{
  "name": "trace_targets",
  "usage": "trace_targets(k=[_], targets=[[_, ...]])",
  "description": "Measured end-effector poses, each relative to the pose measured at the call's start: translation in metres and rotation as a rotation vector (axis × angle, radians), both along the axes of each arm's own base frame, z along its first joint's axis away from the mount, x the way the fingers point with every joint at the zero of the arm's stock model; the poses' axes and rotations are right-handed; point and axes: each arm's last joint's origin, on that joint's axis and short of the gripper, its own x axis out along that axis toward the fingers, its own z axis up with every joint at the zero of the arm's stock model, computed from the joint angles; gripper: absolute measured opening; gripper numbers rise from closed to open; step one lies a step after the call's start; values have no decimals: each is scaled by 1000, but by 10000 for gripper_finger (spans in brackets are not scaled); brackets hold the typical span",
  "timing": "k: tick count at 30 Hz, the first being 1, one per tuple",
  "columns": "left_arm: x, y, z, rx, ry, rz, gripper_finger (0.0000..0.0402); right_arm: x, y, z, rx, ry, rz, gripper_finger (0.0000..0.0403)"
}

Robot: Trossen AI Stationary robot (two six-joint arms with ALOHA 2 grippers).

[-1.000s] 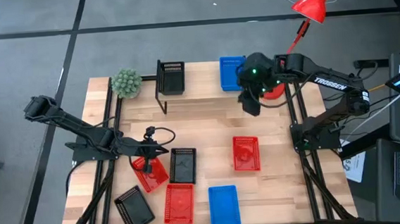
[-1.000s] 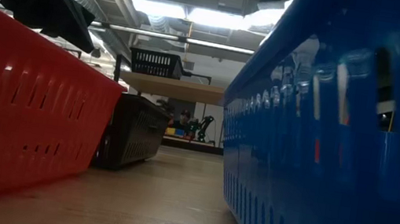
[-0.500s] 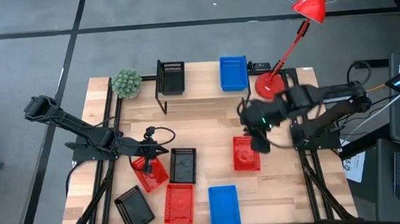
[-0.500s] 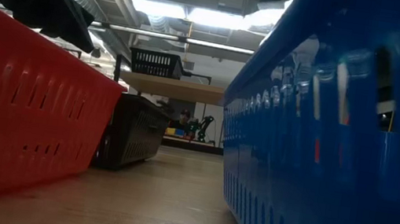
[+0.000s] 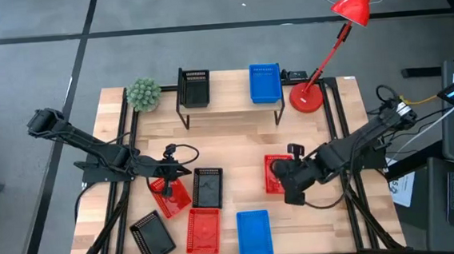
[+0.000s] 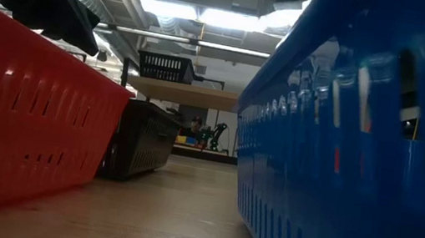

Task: Stack baskets on shelf by color
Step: Put the top right red bin on the shelf

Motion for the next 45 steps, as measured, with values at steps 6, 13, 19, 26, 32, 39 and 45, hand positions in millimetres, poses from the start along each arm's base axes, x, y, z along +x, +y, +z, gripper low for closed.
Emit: trace_targets(k=[6,13,19,26,32,39,45], targets=[[0,0,0,-19,0,9,0,4,2,-43,132,11,25,77],[0,0,0,-17,0,8,0,4,0,-76,143,-79,-94,76],[0,0,0,-17,0,8,0,4,5,-84,223,-87,2,75],[0,0,0,-16,0,8,0,5,4,-84,206,-89,52,83],[0,0,0,-18,0,8,0,7,3,-83,165,-109,137,89],[0,0,0,-19,0,9,0,3,1,-88,221,-61,19,90],[0,0,0,-19,0,9,0,-5,-2,-103,266,6,-40,113]])
